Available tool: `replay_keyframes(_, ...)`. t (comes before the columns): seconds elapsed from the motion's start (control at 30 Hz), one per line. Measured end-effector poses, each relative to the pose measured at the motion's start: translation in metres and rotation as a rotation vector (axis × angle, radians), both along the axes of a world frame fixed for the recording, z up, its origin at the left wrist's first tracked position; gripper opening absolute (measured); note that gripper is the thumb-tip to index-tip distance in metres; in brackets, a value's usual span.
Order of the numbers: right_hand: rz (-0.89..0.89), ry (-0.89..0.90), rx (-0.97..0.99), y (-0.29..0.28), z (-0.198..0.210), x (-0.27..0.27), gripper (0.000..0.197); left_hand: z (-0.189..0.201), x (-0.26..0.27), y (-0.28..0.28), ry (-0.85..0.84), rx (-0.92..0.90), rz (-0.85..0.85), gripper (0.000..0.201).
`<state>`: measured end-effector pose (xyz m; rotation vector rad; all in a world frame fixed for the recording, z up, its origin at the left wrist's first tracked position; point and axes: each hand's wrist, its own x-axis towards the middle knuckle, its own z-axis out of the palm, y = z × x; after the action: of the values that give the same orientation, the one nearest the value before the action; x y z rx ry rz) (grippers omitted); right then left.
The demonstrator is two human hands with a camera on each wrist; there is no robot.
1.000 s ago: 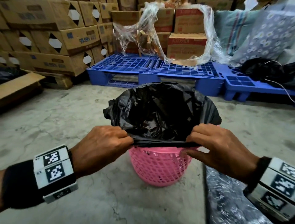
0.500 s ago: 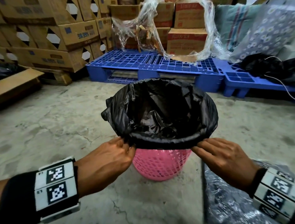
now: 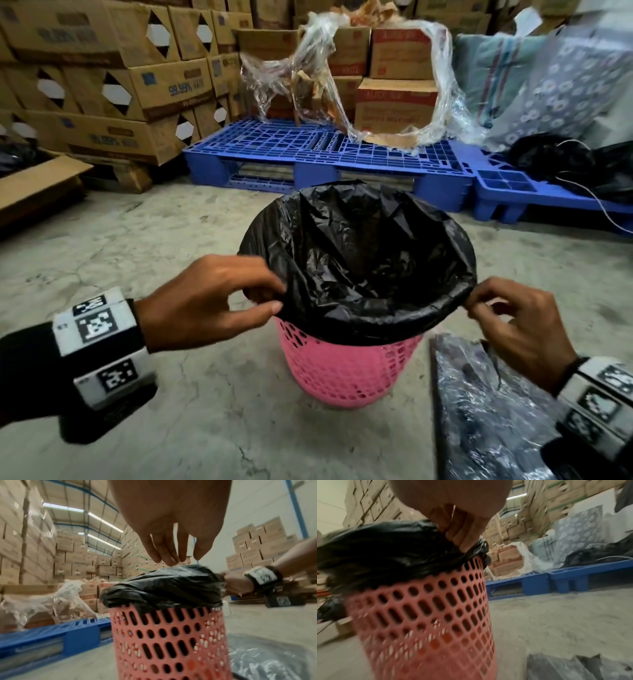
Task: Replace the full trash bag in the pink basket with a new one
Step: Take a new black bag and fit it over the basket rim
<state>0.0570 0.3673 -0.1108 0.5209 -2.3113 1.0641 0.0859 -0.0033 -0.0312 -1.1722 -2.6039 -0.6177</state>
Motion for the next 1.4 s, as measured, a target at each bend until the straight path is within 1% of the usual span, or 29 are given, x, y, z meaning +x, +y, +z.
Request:
replay_keyframes(0.03,-0.054,0.002,-0.031,0.003,0.005,-0.004,0.013,-0.002,-0.006,0.000,0.070,-0.030,0.027,0.028)
replay_keyframes(0.07,-0.082,0.003,-0.030,0.004,0.010,-0.008,0.011,-0.004,-0.013,0.000,0.110,-0.098,0.057,0.040)
replay_keyframes(0.1,-0.089,-0.010,0.016,0.004,0.015,-0.011,0.014,-0.007,-0.019,0.000,0.098,-0.181,0.076,0.052)
replay_keyframes(0.13,-0.075,-0.036,0.112,0.003,0.019,-0.013,0.025,-0.009,-0.024,0.001,0.044,-0.264,0.087,0.060)
replay_keyframes(0.17,-0.025,-0.060,0.246,0.001,0.022,-0.016,0.036,-0.011,-0.028,0.002,-0.012,-0.335,0.085,0.062)
replay_keyframes(0.23,0.082,-0.091,0.487,-0.001,0.025,-0.016,0.060,-0.013,-0.031,0.005,-0.060,-0.429,0.057,0.055)
replay_keyframes(0.27,0.095,-0.111,0.577,-0.001,0.026,-0.016,0.071,-0.011,-0.031,0.007,-0.074,-0.445,0.044,0.052)
replay_keyframes(0.33,0.063,-0.165,0.686,-0.003,0.040,-0.013,0.081,-0.005,-0.033,0.008,-0.114,-0.406,0.008,0.050)
replay_keyframes(0.4,0.060,-0.225,0.733,-0.009,0.061,-0.013,0.086,-0.002,-0.040,0.006,-0.117,-0.290,0.000,0.050)
replay_keyframes(0.43,0.073,-0.247,0.753,-0.015,0.072,-0.013,0.087,-0.004,-0.046,0.005,-0.086,-0.230,0.029,0.052)
replay_keyframes(0.47,0.096,-0.267,0.775,-0.022,0.085,-0.014,0.088,-0.006,-0.052,0.004,-0.048,-0.185,0.096,0.058)
replay_keyframes(0.5,0.126,-0.281,0.805,-0.034,0.101,-0.019,0.091,-0.010,-0.063,-0.001,-0.031,-0.149,0.206,0.064)
replay_keyframes(0.53,0.162,-0.303,0.833,-0.047,0.115,-0.023,0.095,-0.014,-0.073,-0.004,-0.076,-0.129,0.343,0.071)
replay_keyframes(0.57,0.202,-0.327,0.873,-0.064,0.129,-0.029,0.097,-0.018,-0.082,-0.006,-0.176,-0.105,0.468,0.079)
replay_keyframes(0.6,0.239,-0.359,0.926,-0.080,0.140,-0.034,0.097,-0.022,-0.090,-0.006,-0.298,-0.066,0.546,0.088)
replay_keyframes(0.63,0.273,-0.399,0.996,-0.096,0.148,-0.040,0.096,-0.026,-0.098,-0.007,-0.422,0.006,0.570,0.094)
replay_keyframes(0.67,0.305,-0.442,1.074,-0.113,0.154,-0.049,0.096,-0.028,-0.103,-0.008,-0.532,0.088,0.558,0.097)
replay_keyframes(0.7,0.328,-0.485,1.162,-0.128,0.156,-0.057,0.098,-0.030,-0.106,-0.007,-0.604,0.148,0.527,0.100)
replay_keyframes(0.77,0.349,-0.564,1.357,-0.153,0.146,-0.074,0.102,-0.032,-0.106,-0.008,-0.673,0.200,0.504,0.104)
replay_keyframes(0.83,0.345,-0.640,1.541,-0.172,0.113,-0.087,0.102,-0.036,-0.105,-0.010,-0.711,0.212,0.513,0.106)
replay_keyframes(0.87,0.353,-0.644,1.620,-0.178,0.093,-0.091,0.093,-0.038,-0.105,-0.010,-0.718,0.209,0.514,0.105)
replay_keyframes(0.9,0.361,-0.643,1.673,-0.184,0.071,-0.095,0.080,-0.041,-0.105,-0.010,-0.721,0.212,0.517,0.104)
replay_keyframes(0.93,0.363,-0.660,1.687,-0.186,0.053,-0.099,0.071,-0.043,-0.105,-0.010,-0.715,0.220,0.515,0.102)
replay_keyframes(0.97,0.364,-0.707,1.676,-0.189,0.036,-0.103,0.067,-0.043,-0.105,-0.009,-0.712,0.228,0.510,0.100)
replay_keyframes(1.0,0.365,-0.734,1.696,-0.194,0.022,-0.108,0.068,-0.045,-0.105,-0.010,-0.716,0.242,0.508,0.098)
replay_keyframes(1.1,0.324,-0.678,1.842,-0.200,-0.015,-0.125,0.072,-0.046,-0.105,-0.009,-0.730,0.290,0.501,0.093)
replay_keyframes(1.23,0.332,-0.687,1.774,-0.197,-0.068,-0.147,0.070,-0.046,-0.102,-0.010,-0.748,0.326,0.470,0.090)
replay_keyframes(1.33,0.369,-0.772,1.841,-0.200,-0.088,-0.147,0.068,-0.046,-0.100,-0.010,-0.756,0.348,0.459,0.089)
replay_keyframes(1.4,0.396,-0.828,1.820,-0.205,-0.084,-0.142,0.068,-0.047,-0.100,-0.010,-0.746,0.354,0.456,0.089)
